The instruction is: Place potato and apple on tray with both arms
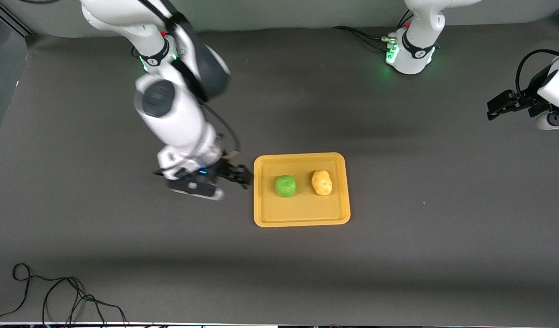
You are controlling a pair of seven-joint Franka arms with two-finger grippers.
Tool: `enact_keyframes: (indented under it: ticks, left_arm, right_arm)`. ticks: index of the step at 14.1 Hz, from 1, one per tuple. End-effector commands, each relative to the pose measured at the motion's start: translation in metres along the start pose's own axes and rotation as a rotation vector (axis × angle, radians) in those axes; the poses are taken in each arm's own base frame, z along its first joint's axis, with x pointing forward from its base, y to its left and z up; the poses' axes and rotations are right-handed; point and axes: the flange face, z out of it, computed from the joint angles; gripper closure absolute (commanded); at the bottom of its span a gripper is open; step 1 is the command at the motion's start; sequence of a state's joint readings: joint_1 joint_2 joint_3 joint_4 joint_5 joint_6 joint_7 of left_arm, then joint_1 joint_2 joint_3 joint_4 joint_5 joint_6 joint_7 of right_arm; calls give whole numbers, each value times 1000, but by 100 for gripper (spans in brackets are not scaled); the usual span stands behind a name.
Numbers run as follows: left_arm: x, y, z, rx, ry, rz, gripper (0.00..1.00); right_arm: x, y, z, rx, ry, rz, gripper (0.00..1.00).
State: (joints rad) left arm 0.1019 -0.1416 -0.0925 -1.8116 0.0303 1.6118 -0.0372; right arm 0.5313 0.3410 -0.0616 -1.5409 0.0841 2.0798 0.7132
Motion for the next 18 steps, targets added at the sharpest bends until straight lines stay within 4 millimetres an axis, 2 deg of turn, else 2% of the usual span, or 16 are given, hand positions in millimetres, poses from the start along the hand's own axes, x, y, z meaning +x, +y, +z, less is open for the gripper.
enact_keyframes:
  ticks: [1,2,5,8,10,11,12,14,16,18]
  left_arm:
    - [-4,5,0,-4,21,3,0]
    - [-4,5,1,-5,23,3,0]
    - [-4,6,1,-4,23,5,0]
    - [-5,10,0,-5,26,15,0]
    - [-5,14,-1,-5,28,21,0]
    - [-4,15,-2,-4,39,24,0]
    - [-2,13,-2,-5,45,22,0]
    - [-1,11,-2,-7,52,18,0]
    - [0,13,-4,-8,63,21,0]
    - [0,11,-5,-10,68,21,0]
  right_arm:
    - [13,59,-31,-3,2,-46,0]
    - [26,81,-43,-5,-5,-55,0]
    - [47,142,-83,-8,-52,-70,0]
    - [68,216,-135,-24,-72,-85,0]
    - [72,261,-167,-33,-90,-121,0]
    - [72,289,-183,-39,-95,-99,0]
    - [68,307,-197,-47,-104,-103,0]
    - [60,336,-218,-69,-128,-143,0]
    - [59,359,-225,-102,-135,-172,0]
    - [56,355,-231,-197,-125,-239,0]
